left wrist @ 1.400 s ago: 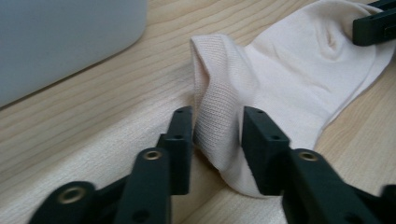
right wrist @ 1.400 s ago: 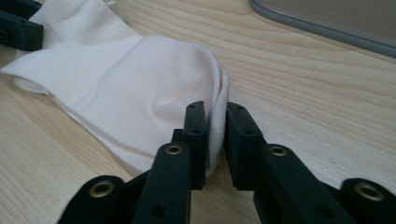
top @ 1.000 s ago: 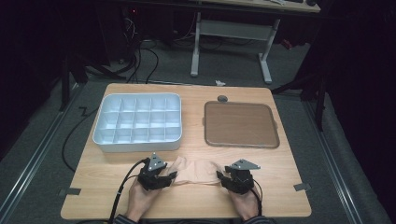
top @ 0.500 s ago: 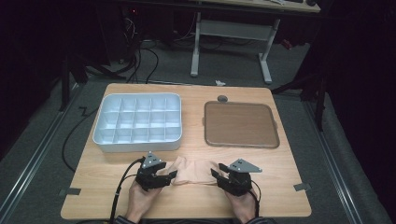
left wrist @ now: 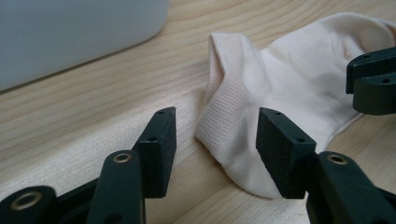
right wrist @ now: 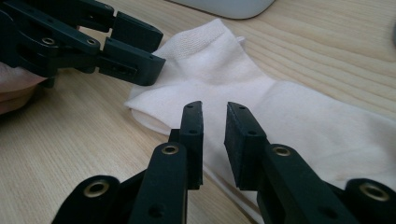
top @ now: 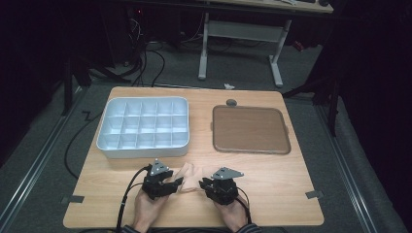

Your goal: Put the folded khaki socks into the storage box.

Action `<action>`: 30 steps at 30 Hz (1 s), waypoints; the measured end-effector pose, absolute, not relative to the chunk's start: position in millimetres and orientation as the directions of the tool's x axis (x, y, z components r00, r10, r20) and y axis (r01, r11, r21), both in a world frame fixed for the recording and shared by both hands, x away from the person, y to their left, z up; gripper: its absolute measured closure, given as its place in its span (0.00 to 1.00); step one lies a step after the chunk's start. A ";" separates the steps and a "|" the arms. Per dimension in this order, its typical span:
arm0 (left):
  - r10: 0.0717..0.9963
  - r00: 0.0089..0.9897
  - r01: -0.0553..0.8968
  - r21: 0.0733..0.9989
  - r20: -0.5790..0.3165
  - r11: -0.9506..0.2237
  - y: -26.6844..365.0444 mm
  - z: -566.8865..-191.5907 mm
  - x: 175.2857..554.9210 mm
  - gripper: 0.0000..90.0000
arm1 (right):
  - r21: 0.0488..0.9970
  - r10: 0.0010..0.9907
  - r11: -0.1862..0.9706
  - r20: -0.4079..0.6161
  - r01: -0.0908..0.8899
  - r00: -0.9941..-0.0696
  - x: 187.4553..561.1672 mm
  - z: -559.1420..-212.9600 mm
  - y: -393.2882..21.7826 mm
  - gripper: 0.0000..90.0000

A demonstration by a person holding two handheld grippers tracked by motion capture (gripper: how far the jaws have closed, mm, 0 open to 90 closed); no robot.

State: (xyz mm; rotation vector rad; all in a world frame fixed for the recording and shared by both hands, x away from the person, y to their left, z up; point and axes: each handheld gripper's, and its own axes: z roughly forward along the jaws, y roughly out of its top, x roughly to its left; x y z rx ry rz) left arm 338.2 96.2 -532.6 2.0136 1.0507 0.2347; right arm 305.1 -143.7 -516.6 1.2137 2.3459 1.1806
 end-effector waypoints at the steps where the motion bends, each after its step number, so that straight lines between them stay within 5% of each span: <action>1: 0.749 0.635 0.589 0.747 -0.190 -0.310 95.9 -532.6 337.9 0.55 | 0.754 0.769 0.328 0.136 0.569 -0.624 305.6 -518.0 -141.9 0.87; 18: 0.725 0.664 0.580 0.738 -0.183 -0.345 92.1 -532.2 337.9 0.87 | 0.729 0.780 0.363 0.102 0.580 -0.617 310.3 -529.1 -130.0 0.86; 30: 0.701 0.671 0.605 0.725 -0.242 -0.330 96.5 -531.4 341.4 0.93 | 0.733 0.775 0.391 0.065 0.557 -0.628 307.1 -530.1 -127.3 0.83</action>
